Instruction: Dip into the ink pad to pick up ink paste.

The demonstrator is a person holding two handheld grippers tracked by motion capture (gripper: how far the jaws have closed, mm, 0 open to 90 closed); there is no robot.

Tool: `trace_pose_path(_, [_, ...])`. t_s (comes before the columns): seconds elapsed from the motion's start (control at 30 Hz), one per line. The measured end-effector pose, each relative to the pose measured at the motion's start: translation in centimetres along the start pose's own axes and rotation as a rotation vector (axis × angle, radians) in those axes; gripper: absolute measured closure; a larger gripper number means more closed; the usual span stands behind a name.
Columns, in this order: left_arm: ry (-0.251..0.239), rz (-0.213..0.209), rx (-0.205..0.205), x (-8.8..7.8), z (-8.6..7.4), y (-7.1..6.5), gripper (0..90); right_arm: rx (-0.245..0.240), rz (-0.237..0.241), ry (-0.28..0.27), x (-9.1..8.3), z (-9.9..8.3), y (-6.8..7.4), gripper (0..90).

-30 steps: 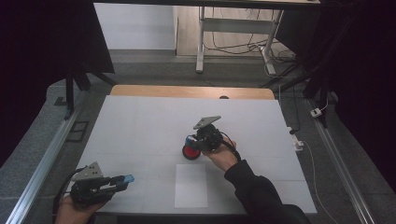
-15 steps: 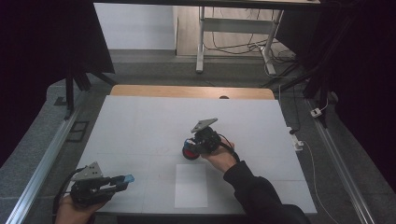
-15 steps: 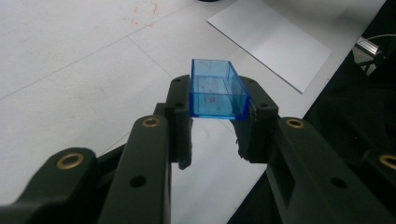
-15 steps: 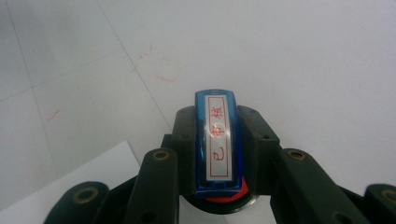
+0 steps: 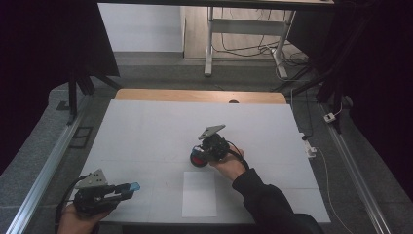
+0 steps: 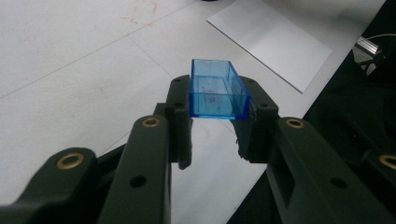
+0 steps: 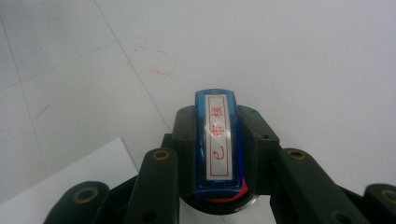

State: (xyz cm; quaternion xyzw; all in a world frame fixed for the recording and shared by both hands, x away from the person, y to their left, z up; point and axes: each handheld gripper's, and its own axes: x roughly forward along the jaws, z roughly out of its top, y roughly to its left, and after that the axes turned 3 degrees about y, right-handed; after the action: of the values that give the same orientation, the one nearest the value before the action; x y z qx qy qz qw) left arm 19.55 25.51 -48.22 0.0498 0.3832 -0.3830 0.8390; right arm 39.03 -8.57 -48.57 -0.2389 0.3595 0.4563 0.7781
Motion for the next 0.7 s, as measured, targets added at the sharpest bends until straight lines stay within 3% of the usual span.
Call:
trace_pose_path(0.13, [0.003, 0.001, -0.001, 0.0, 0.0, 0.0, 68.8, -0.049, -0.035, 0.008, 0.1, 0.1, 0.6, 71.2])
trace_pose_path(0.23, [0.005, 0.001, -0.001, 0.0, 0.0, 0.0, 68.8, -0.047, -0.032, 0.006, 0.2, 0.1, 0.5, 71.4])
trace_pose_path(0.7, [0.007, -0.001, 0.001, 0.1, 0.1, 0.0, 68.9, 0.074, 0.074, -0.050, 0.2, -0.8, -1.2, 71.5])
